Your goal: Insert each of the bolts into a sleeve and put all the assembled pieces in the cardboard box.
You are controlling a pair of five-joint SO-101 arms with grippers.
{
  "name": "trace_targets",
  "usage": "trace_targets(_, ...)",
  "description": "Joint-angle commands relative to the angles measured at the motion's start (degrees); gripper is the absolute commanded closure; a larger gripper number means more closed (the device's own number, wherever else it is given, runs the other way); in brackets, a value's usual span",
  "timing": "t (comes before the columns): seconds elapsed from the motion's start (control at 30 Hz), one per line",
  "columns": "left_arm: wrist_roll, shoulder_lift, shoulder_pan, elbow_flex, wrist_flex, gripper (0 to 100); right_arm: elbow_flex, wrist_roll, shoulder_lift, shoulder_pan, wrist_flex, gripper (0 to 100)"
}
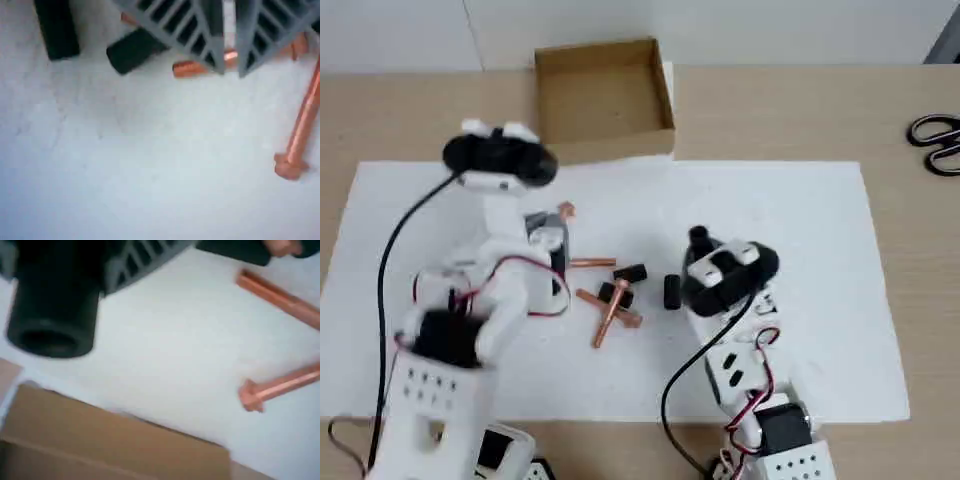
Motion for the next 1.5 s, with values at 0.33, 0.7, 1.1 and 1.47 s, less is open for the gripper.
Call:
trace_targets(0.33,-0.4,20.2,14.6,-8.4,10.8,99,0.8,-0.4,-0.6,6.4,-1.4,99.3)
trace_targets(0.7,0.0,32.8,14.4,-8.7,10.7,75,0.8,-0.4,-0.6,6.5,-1.5,99.3)
trace_targets(1.1,-2.5,38.9,12.0,-8.7,5.0,75,0.8,-0.4,-0.6,6.5,-1.5,99.3)
trace_targets(1.47,-5.9,39.2,9.7,-8.6,1.9,75,0.8,-0.4,-0.6,6.5,-1.5,99.3)
